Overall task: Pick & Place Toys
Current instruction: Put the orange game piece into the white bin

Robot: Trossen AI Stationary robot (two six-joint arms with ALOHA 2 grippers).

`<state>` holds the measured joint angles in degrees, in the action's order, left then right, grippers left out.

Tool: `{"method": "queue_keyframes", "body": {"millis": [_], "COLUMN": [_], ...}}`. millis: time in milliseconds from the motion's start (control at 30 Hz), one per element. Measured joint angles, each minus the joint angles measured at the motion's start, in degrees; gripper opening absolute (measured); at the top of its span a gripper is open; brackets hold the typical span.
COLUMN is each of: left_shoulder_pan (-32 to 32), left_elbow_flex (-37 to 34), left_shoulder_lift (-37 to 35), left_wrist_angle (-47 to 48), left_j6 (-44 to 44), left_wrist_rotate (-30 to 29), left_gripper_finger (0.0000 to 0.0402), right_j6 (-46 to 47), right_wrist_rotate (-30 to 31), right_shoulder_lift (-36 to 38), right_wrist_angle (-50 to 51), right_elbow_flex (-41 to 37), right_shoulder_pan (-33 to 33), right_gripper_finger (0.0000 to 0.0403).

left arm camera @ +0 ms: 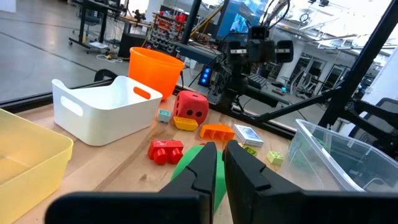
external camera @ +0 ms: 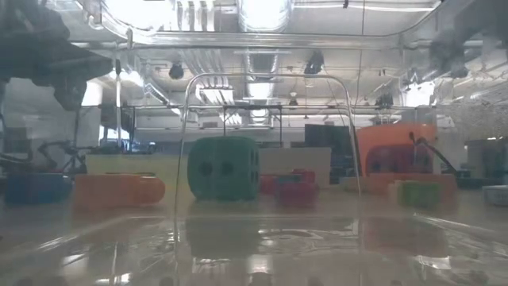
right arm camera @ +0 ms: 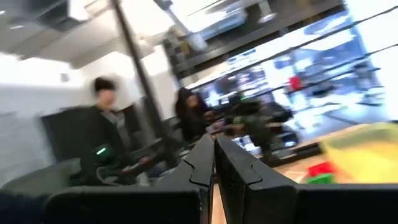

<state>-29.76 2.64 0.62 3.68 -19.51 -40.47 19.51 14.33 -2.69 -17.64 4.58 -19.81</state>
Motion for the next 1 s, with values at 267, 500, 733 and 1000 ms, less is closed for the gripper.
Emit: {"method": "queue_keyframes", "body": {"millis": [267,500,733,1000], "left_shoulder_pan": [0.02,0.66,0.75,1.42], "left_elbow_flex": [-0.02,1.68,8.29,21.85], "left_shoulder_lift": [0.00,0.30,5.35,17.60], "left_wrist_angle": [-0.23,-5.96,-5.63,7.08], "left_j6": [0.05,-4.98,-1.80,-5.45], "left_wrist_rotate": [-0.08,-3.94,1.09,1.11], "left_gripper_finger": [0.0029,0.0029,0.0029,0.0029], "right_j6": [4.02,26.82,33.51,27.44], "right_wrist_rotate": [18.88,24.76,24.17,15.05], "right_shoulder_lift": [-10.43,-23.09,-31.21,-35.46], "right_wrist_angle": [11.31,33.29,47.41,48.91], "right_elbow_flex": [13.70,25.52,33.51,38.50], "right_shoulder_pan": [0.00,0.00,0.00,-0.07], "right_gripper_finger": [0.0012,0.0012,0.0012,0.0012]}}
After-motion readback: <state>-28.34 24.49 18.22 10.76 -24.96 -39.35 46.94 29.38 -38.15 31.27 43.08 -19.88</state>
